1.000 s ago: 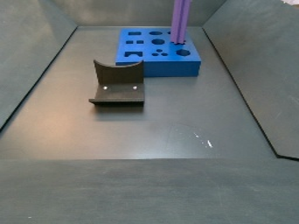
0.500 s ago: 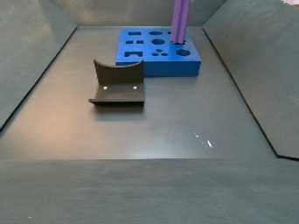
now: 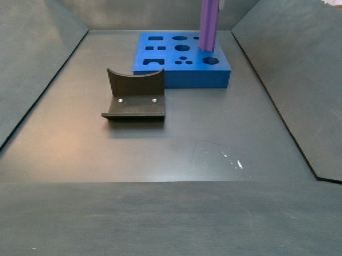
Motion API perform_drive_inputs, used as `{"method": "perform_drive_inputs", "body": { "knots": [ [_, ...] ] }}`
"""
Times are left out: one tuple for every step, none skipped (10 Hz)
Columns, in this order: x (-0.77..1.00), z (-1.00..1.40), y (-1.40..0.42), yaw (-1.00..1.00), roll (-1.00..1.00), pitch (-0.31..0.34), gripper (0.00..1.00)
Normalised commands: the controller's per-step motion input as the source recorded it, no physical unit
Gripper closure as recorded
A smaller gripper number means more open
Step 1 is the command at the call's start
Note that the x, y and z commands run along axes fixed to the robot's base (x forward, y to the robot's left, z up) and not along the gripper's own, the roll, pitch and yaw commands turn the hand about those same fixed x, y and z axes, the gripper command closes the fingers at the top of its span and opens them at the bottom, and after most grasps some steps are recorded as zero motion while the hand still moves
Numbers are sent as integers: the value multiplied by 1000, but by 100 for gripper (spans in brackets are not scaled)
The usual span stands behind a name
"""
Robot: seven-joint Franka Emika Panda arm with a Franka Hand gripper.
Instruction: Insert the star object.
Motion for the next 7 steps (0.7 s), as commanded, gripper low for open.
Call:
{"method": "perform_drive_inputs", "body": {
  "knots": [
    [260,-363,26,-260,-156,360,100],
    [311,-351,51,-286,-166,359,100],
    [303,-351,57,-309,-174,353,100],
    [354,-377,20,-257,-166,340,100],
    [166,-569,0,-166,-169,196,100],
    [0,-417,146,-23,-360,-129,100],
    [-17,-417,0,0,-181,-186,100]
  ]
}}
